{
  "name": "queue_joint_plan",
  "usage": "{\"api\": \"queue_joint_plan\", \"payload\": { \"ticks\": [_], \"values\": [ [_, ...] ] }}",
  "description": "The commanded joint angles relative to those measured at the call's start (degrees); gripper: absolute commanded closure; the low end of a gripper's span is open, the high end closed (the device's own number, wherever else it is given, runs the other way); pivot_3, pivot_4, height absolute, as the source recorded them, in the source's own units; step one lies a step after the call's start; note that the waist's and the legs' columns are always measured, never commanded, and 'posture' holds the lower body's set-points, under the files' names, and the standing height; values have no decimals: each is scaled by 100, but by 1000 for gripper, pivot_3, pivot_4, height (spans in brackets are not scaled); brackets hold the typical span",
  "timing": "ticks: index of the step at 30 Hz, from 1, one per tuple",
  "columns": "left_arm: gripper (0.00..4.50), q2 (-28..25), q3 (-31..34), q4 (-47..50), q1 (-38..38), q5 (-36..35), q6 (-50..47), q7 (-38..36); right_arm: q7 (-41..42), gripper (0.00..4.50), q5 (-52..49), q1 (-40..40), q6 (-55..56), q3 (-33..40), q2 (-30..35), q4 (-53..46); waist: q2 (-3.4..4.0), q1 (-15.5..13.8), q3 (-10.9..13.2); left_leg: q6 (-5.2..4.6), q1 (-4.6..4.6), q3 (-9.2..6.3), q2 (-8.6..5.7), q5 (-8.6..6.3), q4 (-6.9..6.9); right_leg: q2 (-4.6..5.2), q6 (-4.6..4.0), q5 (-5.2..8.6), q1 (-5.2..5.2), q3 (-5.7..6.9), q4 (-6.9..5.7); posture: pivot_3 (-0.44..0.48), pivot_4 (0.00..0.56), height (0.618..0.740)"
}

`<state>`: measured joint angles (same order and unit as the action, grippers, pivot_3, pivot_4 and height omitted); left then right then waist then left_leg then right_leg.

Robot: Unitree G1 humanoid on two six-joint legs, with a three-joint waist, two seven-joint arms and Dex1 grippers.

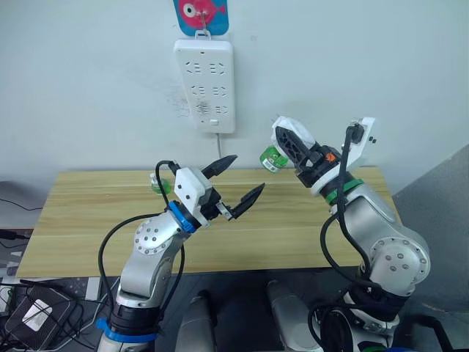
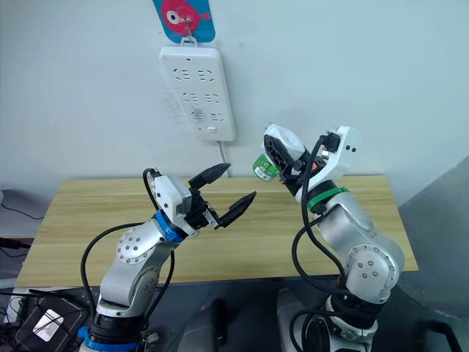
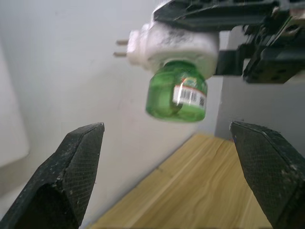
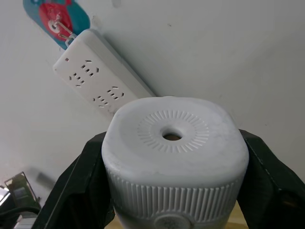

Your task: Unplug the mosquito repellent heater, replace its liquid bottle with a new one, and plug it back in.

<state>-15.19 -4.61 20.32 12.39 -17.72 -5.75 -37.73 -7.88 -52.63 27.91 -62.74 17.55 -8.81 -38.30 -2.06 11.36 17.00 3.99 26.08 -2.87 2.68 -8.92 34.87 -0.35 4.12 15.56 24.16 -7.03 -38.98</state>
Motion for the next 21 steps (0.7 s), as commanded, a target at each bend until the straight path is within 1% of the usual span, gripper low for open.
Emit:
{"api": "queue_joint_plan", "payload": {
  "ticks": [1,6,12,15,20,21],
  "values": [
    [0,101,-110,96,155,59,314,42,-483,1514,-995,-45,219,13,-403,-103,0,-1,0,0,0,-1,0,0,-2,0,0,0,0,1,0,-243,232,735],
    [0,196,-151,-78,319,115,522,105,-1005,1514,-1789,-136,501,-208,-58,-22,-1,8,-1,0,1,-2,-1,0,-1,-1,4,2,-1,1,1,-250,233,735],
    [0,224,-196,-236,481,103,634,68,-1392,1514,-2466,-250,843,-512,276,-4,-1,32,-11,-1,1,0,-1,0,2,-1,6,4,-2,-2,2,-254,228,735],
    [0,188,-226,-267,539,113,701,13,-1513,1514,-2663,-324,1051,-663,459,-3,0,36,-27,-1,1,-1,-1,1,2,-2,6,3,-2,-1,1,-254,225,735],
    [0,102,-245,-206,412,79,769,-68,-1618,1514,-2893,-377,1395,-896,745,12,0,41,-40,-1,1,-2,0,0,1,-2,5,3,-2,0,1,-249,222,735],
    [187,112,-228,-196,409,74,759,-36,-1637,1514,-2923,-383,1462,-939,794,20,0,40,-41,-1,1,-2,0,1,1,-2,5,3,-2,0,1,-248,222,735]
  ]
}}
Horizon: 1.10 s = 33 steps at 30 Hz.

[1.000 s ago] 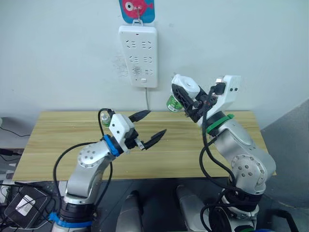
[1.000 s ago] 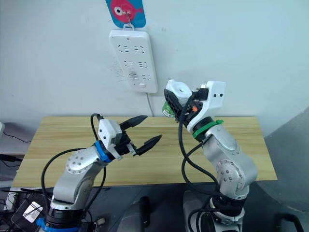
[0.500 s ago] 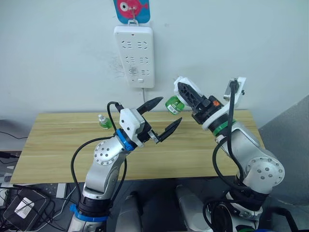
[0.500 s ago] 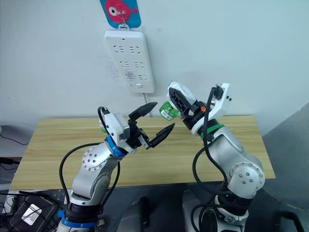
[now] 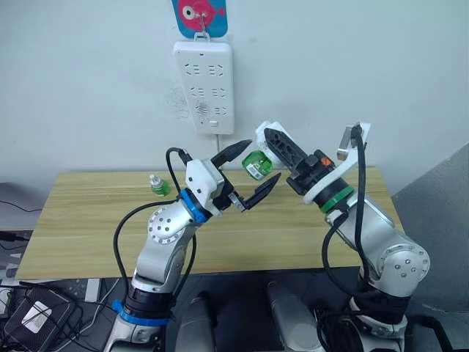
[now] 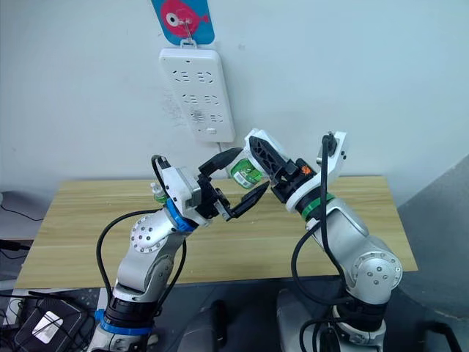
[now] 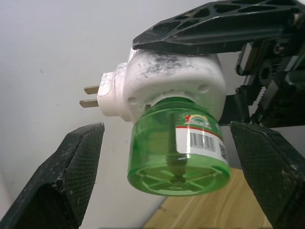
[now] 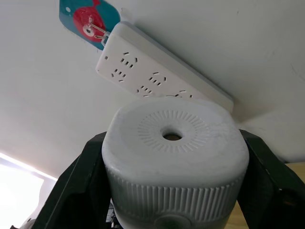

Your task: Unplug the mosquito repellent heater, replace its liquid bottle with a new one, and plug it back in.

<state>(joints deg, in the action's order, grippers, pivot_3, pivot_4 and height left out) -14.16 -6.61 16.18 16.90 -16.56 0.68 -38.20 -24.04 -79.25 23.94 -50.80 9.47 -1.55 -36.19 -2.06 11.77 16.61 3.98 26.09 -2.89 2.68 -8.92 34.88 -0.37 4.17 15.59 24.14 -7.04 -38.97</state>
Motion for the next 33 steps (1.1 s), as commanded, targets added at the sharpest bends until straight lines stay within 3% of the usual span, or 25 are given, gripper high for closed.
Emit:
{"api": "queue_joint_plan", "payload": {
  "ticks": [1,6,8,17,19,21,22,27,33],
  "values": [
    [402,4,-25,228,-43,-33,133,14,-35,1514,-286,11,332,-166,115,-180,0,-1,-3,0,0,0,0,0,1,0,0,0,0,0,0,-246,224,735],
    [1887,-19,-37,278,-120,-70,80,2,-91,1514,-412,-7,614,-337,329,-144,0,-9,-21,0,0,1,0,0,3,0,2,1,0,-2,-1,-245,226,735],
    [2269,-9,-35,272,-70,-75,113,-6,-108,1514,-469,-20,688,-406,421,-142,0,-13,-22,0,0,1,0,0,3,0,1,0,-1,-2,-1,-245,230,735],
    [2269,-153,-51,222,-55,-31,247,-173,-80,1514,-764,-140,893,-601,888,-74,0,-40,-24,0,0,0,0,0,3,-1,0,0,-1,-1,-1,-247,235,735],
    [2269,-264,-33,161,-69,-46,319,-314,107,745,-923,-176,851,-567,1132,-36,0,-43,-24,0,-1,0,0,0,3,-1,0,0,-1,-2,-1,-246,237,735],
    [2269,-493,-32,54,-80,-85,490,-673,490,73,-1301,-226,553,-511,1718,79,0,-47,-24,0,-1,0,0,0,3,-1,-1,-1,-3,-2,-1,-245,237,735],
    [2269,-599,-34,-10,-76,-103,596,-848,674,0,-1462,-241,403,-499,2019,151,0,-50,-24,-1,-1,1,0,0,3,-1,-1,-1,-3,-2,-1,-243,239,735],
    [2269,-1126,-122,-279,-135,-241,974,-1786,1738,0,-2619,-294,-308,-504,3440,668,0,-58,-24,-2,-4,4,1,1,4,-1,-3,0,-4,-5,-1,-228,245,735],
    [2269,-1515,-149,-352,-243,-350,1190,-2443,2522,0,-3341,-197,-750,-753,4227,1090,0,-72,-24,-3,-7,5,2,1,4,-2,1,2,-6,-7,-1,-209,250,735]
  ]
}}
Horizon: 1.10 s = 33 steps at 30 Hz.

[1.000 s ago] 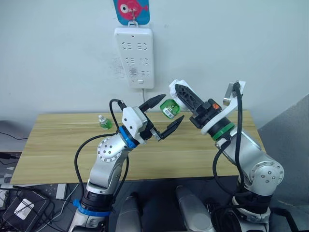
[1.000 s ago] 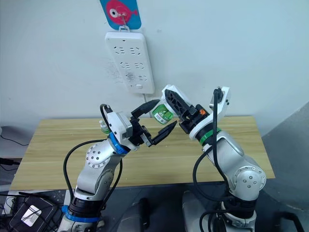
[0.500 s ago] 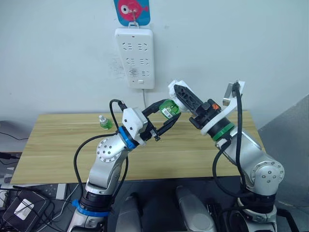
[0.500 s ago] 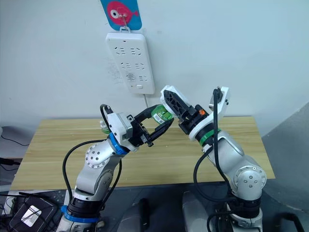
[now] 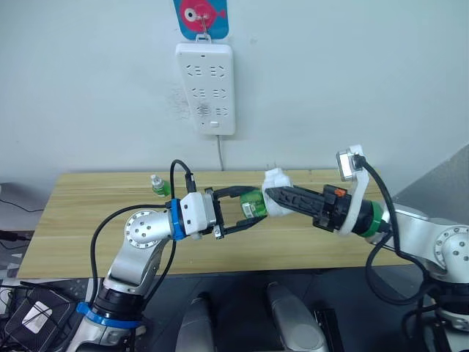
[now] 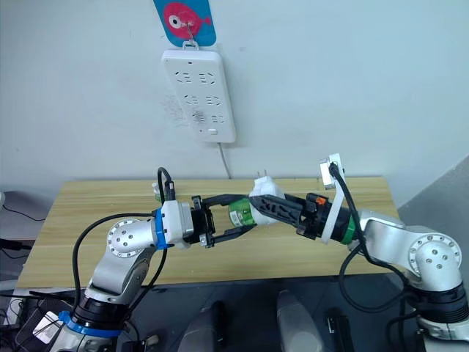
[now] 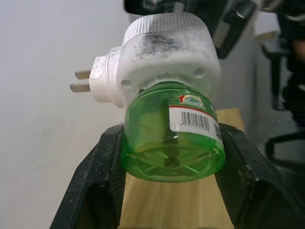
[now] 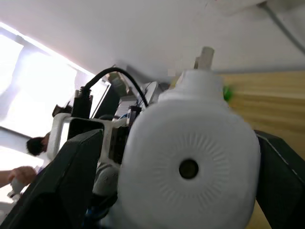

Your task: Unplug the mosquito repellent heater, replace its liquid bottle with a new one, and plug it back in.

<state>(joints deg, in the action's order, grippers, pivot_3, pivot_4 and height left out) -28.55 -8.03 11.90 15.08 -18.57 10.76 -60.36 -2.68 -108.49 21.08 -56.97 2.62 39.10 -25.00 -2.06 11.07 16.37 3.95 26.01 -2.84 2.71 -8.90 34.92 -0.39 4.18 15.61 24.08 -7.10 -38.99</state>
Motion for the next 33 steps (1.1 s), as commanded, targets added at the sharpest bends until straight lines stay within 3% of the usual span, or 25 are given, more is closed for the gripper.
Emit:
{"api": "queue_joint_plan", "payload": {
  "ticks": [1,5,16,19,21,26,28,30,33],
  "values": [
    [2269,-107,-7,74,-70,-159,205,-275,519,0,-443,88,-190,-120,207,14,0,-3,0,0,0,0,0,0,1,0,2,1,0,-1,0,-202,253,735],
    [2269,-129,4,52,-86,-156,326,-357,943,0,-451,48,-350,-309,292,107,0,-29,0,0,0,1,0,0,3,0,3,2,0,-2,0,-198,255,735],
    [2269,-168,-69,37,-82,-205,362,-556,1166,0,-451,65,-455,-657,462,69,0,-109,0,0,0,2,0,0,4,0,5,3,1,-2,0,-202,260,735],
    [2269,-197,-96,43,-68,-230,343,-641,1175,562,-451,104,-410,-704,466,89,0,-146,0,0,0,2,0,0,4,0,6,3,1,-2,0,-202,261,735],
    [2269,-228,-103,52,-63,-266,284,-697,1180,1166,-450,120,-414,-728,479,93,0,-163,0,0,0,2,0,0,4,0,6,3,0,-2,1,-203,262,735],
    [2269,-535,-218,175,63,-475,-130,-1086,1247,1306,-451,101,-418,-756,526,87,0,-169,0,0,0,1,0,0,5,0,6,4,1,-2,1,-201,266,735],
    [2269,-942,-305,450,206,-949,-1572,-1073,1313,1310,-441,62,-462,-757,588,46,0,-168,1,0,0,1,1,0,5,-1,6,4,1,-2,0,-198,267,735],
    [2269,-1471,-274,587,591,-2302,-3993,-866,1371,1340,-412,26,-501,-760,614,-22,0,-164,2,0,0,-1,2,0,5,-1,7,4,0,-1,-1,-196,269,735],
    [2269,-1748,-174,494,999,-3239,-5523,-787,1394,1375,-389,-9,-486,-784,609,-100,2,-162,3,-1,1,-6,3,0,5,-3,10,7,1,3,-3,-198,270,735]
  ]
}}
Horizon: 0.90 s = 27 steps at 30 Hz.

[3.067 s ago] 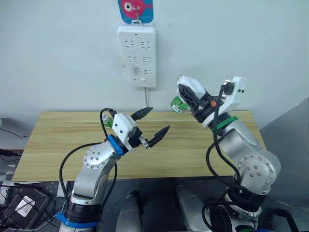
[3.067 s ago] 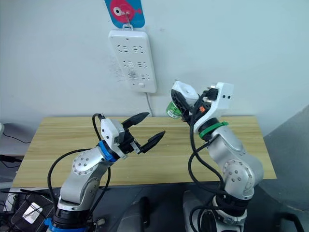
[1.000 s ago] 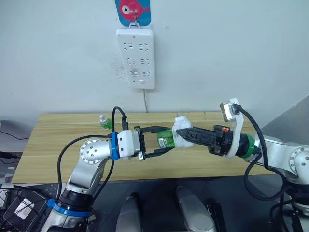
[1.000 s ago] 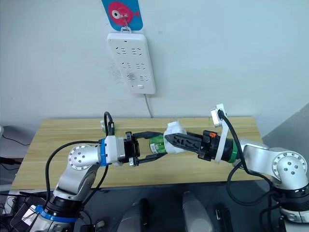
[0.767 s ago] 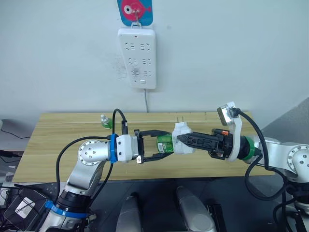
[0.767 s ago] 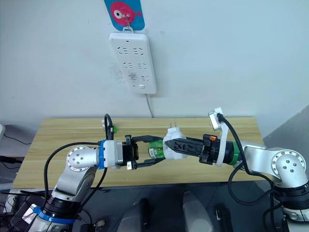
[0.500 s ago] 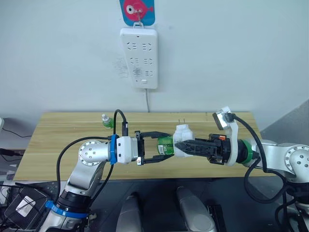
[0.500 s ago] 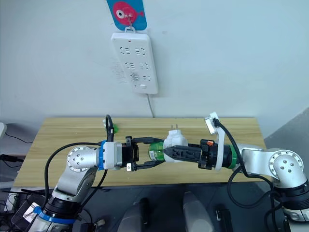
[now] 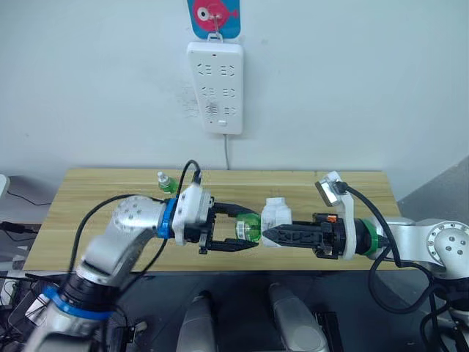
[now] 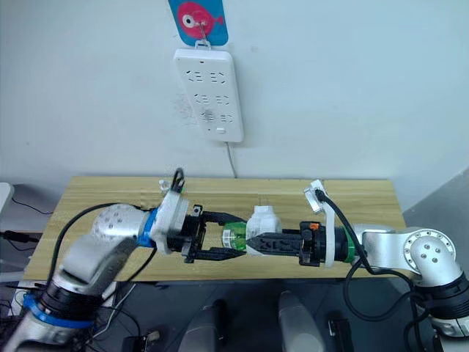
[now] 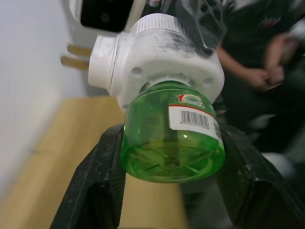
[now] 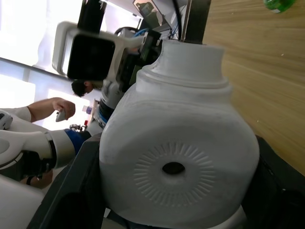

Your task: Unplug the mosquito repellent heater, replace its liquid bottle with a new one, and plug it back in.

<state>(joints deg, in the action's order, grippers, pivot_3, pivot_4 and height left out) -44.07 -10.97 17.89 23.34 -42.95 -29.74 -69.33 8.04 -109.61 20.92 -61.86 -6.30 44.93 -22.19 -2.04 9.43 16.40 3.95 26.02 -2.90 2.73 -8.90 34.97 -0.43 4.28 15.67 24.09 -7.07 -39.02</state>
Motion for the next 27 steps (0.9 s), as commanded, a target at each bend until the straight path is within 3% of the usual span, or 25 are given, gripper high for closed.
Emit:
{"api": "queue_joint_plan", "payload": {
  "ticks": [1,7,9,13,15,20,27],
  "values": [
    [2269,-180,157,-126,241,-854,-1600,160,320,1384,-282,-2,21,99,22,-403,0,2,0,0,-1,0,0,0,0,0,0,0,0,1,1,-199,270,735],
    [2269,10,175,-73,151,-130,-964,344,260,1396,-338,-71,133,120,26,-429,0,-22,0,0,-1,-1,1,-1,-4,-2,0,0,2,4,2,-202,271,735],
    [1546,33,19,-125,-19,577,75,33,247,1413,-339,-103,188,132,29,-413,0,-32,0,0,0,0,1,-1,-4,-2,0,0,2,3,3,-201,271,735],
    [303,628,307,-442,-455,1578,2207,288,198,1413,-339,-174,319,175,-10,-361,0,-58,0,0,-6,10,1,-1,-3,-1,-5,-1,1,-6,5,-213,269,735],
    [263,831,572,-424,-775,1728,3015,284,146,1413,-339,-203,383,200,-35,-348,0,-75,0,0,-4,14,1,-1,-2,0,-6,-1,1,-11,7,-212,269,735],
    [263,1183,759,-69,-1221,1979,3989,540,85,1413,-339,-223,448,183,-58,-336,0,-145,0,0,-4,18,2,-1,-2,2,-8,-2,2,-14,8,-207,268,735],
    [263,1180,612,269,-1492,1945,4213,510,-35,1413,-339,-189,517,151,-103,-308,0,-145,-1,0,-4,21,1,0,1,2,-6,-1,1,-16,8,-209,267,735]
  ]
}}
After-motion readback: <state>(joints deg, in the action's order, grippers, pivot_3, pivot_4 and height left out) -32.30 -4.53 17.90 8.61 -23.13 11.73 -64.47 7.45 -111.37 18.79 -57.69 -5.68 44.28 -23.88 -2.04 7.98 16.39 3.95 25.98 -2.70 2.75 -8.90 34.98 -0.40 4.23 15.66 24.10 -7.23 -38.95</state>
